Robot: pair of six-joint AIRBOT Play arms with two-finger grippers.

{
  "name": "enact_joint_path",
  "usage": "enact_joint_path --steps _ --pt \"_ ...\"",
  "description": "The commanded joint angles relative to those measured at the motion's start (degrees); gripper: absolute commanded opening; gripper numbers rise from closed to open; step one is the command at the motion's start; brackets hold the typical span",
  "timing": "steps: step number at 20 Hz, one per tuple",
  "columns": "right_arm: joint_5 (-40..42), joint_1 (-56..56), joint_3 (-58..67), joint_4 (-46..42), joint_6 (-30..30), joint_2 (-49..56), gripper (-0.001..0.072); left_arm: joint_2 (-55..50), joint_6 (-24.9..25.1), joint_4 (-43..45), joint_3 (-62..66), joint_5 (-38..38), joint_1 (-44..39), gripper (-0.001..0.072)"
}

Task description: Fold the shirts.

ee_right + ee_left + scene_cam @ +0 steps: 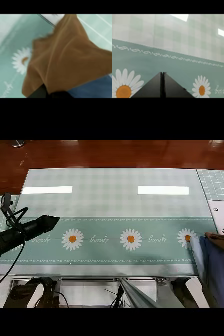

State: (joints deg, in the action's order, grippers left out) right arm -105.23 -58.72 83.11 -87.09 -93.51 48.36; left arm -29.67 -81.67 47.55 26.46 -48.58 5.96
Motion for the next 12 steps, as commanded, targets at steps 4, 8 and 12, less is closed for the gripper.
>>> enact_joint_path --steps 4,8,12 --pt "0.02 -5.46 -12.96 -15.10 -9.38 -9.66 0.0649 -0.02 0.42 -1.05 0.02 -0.33 -0.04 0.0018" --pt "0.28 -5.44 -5.97 -3.17 -3.23 -1.01 0.0631 -3.78 1.11 -1.09 3.23 0.35 -0.02 0.0018" --pt "5.66 -4.66 7.69 21.66 -3.19 9.49 0.0165 -13.64 4.81 -6.69 18.56 -2.73 -0.04 0.0017"
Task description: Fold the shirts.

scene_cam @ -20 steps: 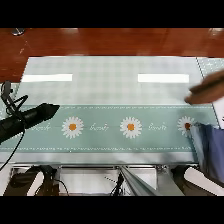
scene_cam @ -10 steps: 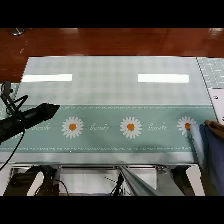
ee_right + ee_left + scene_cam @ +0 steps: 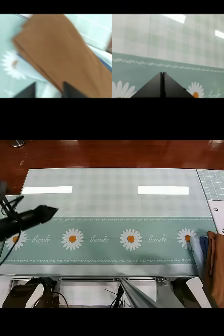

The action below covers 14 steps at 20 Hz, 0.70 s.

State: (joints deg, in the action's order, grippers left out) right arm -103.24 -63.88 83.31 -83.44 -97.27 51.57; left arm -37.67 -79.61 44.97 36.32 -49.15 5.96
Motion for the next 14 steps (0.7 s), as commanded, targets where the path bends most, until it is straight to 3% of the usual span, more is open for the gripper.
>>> enact_joint_path --steps 1,2,4,5,7,9,11,12,14 --pt "7.13 2.58 9.60 26.67 1.60 8.33 0.0024 -8.70 3.96 -6.91 14.25 -4.17 -0.11 0.0017" --pt "11.82 7.06 11.02 33.59 1.86 10.23 0.0024 -12.15 4.72 -8.72 20.81 -6.03 -0.92 0.0016" --pt "20.70 20.79 11.78 36.28 5.53 12.66 0.0024 -18.75 4.83 -8.70 33.57 -6.78 -4.87 0.0015" --pt "24.17 29.14 11.78 32.89 7.85 13.53 0.0024 -21.62 4.81 -8.26 38.86 -6.86 -7.69 0.0015" --pt "29.14 49.42 10.47 18.21 10.88 15.26 0.0024 -25.83 2.58 -0.98 45.94 -6.91 -15.23 0.0015" --pt "32.35 66.31 5.88 -0.55 10.51 16.96 0.0024 -27.52 -4.33 17.90 45.51 -7.74 -23.32 0.0015" --pt "34.32 74.99 -2.03 -13.44 4.50 19.37 0.0024 -28.04 -14.88 36.87 39.54 -9.29 -28.30 0.0016" --pt "35.06 76.17 -6.47 -14.75 1.66 20.74 0.0024 -28.09 -17.92 41.55 35.28 -9.49 -28.87 0.0017" --pt "36.33 75.73 -15.80 -14.29 -4.72 23.37 0.0024 -28.09 -18.88 42.51 27.76 -9.86 -27.76 0.0018"
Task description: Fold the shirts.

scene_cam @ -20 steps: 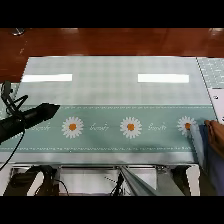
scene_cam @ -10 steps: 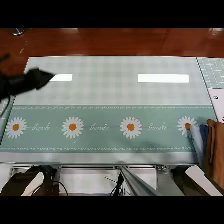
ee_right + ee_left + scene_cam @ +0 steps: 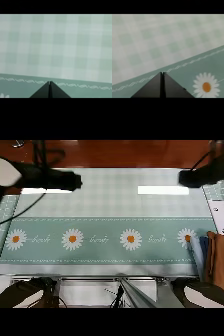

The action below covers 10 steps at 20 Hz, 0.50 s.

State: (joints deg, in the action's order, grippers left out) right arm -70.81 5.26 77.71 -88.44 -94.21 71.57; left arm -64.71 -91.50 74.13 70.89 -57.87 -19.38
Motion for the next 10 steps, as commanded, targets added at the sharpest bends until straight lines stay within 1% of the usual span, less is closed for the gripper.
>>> enact_joint_path --steps 1,3,5,10 --pt "3.74 6.25 -13.25 -8.61 -9.86 4.26 0.0024 -1.05 -6.97 13.33 -9.38 -1.66 -2.03 0.0018" --pt "4.02 6.23 -14.93 -7.63 -9.77 4.81 0.0024 -1.09 -6.99 13.35 -11.26 -1.29 -1.70 0.0018" --pt "4.90 6.23 -14.62 -7.65 -9.77 4.33 0.0024 -1.16 -6.97 13.33 -11.19 0.00 -1.70 0.0018" --pt "5.44 6.23 -14.62 -7.65 -9.57 2.80 0.0024 -1.20 -6.97 13.33 -11.21 0.42 -1.73 0.0018"
